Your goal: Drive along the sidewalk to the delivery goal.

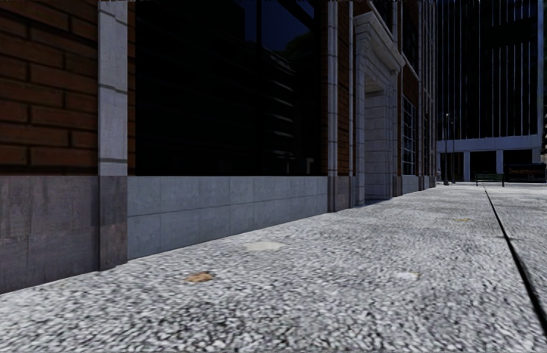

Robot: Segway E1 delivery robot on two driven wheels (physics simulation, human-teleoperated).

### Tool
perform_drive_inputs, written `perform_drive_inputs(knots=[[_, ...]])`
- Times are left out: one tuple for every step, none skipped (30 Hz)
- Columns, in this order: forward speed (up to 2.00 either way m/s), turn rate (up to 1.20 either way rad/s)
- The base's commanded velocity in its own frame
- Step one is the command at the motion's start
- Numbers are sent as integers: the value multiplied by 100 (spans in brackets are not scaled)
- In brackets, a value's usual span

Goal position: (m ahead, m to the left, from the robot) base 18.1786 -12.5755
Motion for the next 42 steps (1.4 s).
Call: perform_drive_inputs(knots=[[119, 0], [119, 0], [119, -36], [119, -116], [119, -116], [119, -116], [119, -116], [119, -116], [119, -71], [119, 0], [119, 0], [119, 0], [119, 0], [119, 0], [119, 0], [119, -28], [119, -101], [119, -111], [119, -113], [119, 0], [119, 0], [119, 0], [119, 0], [119, 0], [119, 0], [119, 0], [119, 0], [119, 0], [119, 0], [120, 0], [120, -105], [120, -112], [121, -66], [121, 0], [122, 0], [122, 0], [122, 0], [122, 0], [122, 0], [122, 0], [122, 0], [122, 0]])
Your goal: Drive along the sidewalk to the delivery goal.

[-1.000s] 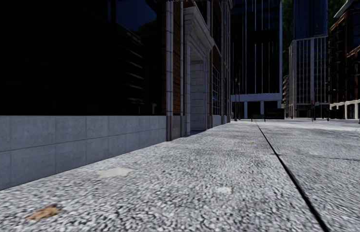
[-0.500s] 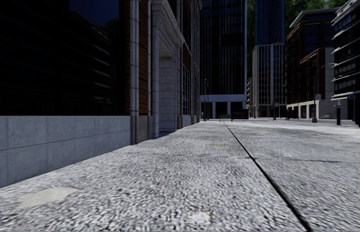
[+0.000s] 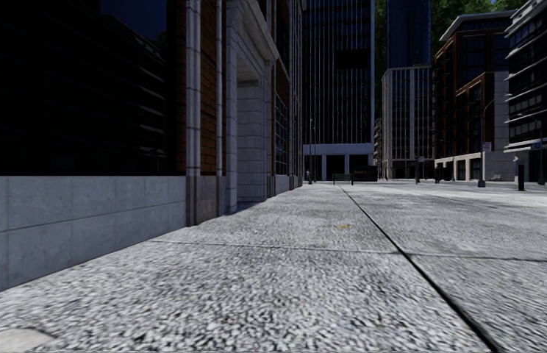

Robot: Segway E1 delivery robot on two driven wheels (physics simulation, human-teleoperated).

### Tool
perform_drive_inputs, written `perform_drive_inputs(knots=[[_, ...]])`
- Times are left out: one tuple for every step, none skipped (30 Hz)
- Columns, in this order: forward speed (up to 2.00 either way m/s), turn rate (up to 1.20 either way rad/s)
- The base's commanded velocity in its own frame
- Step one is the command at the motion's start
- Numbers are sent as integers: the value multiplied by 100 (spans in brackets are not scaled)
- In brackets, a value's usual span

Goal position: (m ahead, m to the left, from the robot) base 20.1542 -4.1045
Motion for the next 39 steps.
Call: perform_drive_inputs(knots=[[122, 0], [122, 0], [122, -70], [122, -118], [122, -118], [122, -41], [122, 0], [122, 0], [122, 0], [122, 0], [122, 0], [122, 0], [122, -92], [122, -110], [122, -116], [123, -117], [123, -118], [123, -40], [123, 0], [123, 0], [123, 0], [124, 0], [124, 0], [125, 0], [125, -75], [127, -120], [129, -118], [132, -11], [134, 0], [140, 0], [145, 0], [147, 0], [152, 0], [156, 0], [166, 0], [166, 0], [170, 0], [172, 0], [178, 0]])
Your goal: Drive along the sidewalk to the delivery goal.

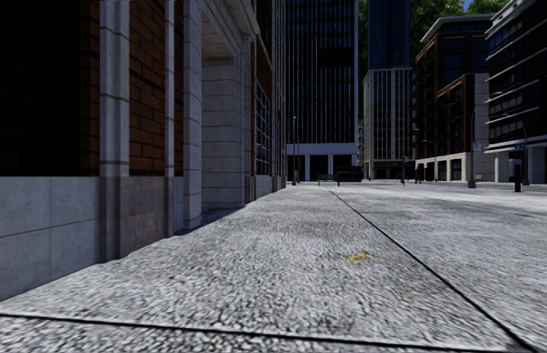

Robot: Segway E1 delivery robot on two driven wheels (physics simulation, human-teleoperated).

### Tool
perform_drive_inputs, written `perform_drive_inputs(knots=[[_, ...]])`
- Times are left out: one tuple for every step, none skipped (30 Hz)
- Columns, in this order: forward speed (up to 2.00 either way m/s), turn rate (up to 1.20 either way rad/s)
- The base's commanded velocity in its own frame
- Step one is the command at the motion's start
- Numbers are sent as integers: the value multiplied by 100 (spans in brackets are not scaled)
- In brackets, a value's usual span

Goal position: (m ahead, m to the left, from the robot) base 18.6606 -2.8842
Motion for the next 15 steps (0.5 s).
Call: perform_drive_inputs(knots=[[183, -49], [184, -106], [185, -116], [185, -119], [185, -119], [185, -120], [185, -120], [185, -120], [185, -120], [185, -120], [185, -120], [185, -118], [185, -37], [185, 0], [185, 0]])
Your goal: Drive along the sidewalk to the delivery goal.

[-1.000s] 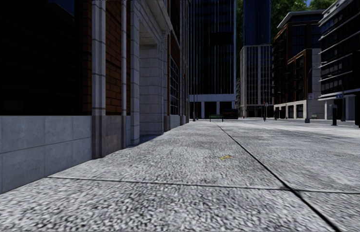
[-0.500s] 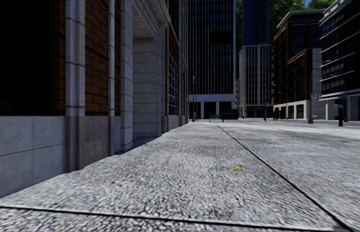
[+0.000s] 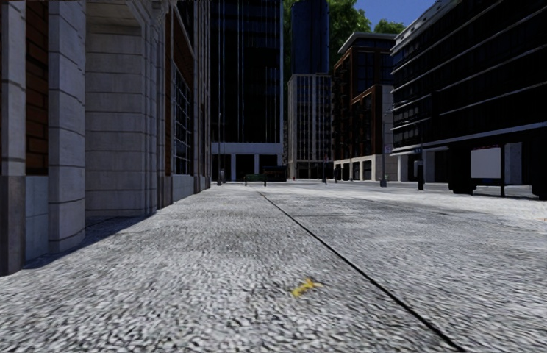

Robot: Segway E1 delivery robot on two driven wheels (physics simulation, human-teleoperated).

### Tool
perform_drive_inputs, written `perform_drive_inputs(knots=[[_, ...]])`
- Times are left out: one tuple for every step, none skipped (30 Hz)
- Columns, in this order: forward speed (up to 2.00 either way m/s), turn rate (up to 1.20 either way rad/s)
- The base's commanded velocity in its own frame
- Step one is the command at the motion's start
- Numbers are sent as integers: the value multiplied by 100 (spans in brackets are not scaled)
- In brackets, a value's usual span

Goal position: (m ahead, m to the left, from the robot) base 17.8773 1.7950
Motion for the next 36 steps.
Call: perform_drive_inputs(knots=[[185, 0], [185, 0], [185, 0], [185, 0], [185, 0], [185, 0], [187, 0], [190, 0], [193, 0], [194, 0], [196, 25], [196, 47], [196, 72], [196, 81], [196, 29], [196, 0], [196, 0], [196, 0], [196, 0], [196, 0], [196, 0], [196, 0], [196, 0], [196, 0], [196, 0], [196, 0], [196, 0], [196, 0], [196, 0], [196, 0], [196, 0], [196, 0], [196, 0], [196, 0], [196, 0], [196, 0]])
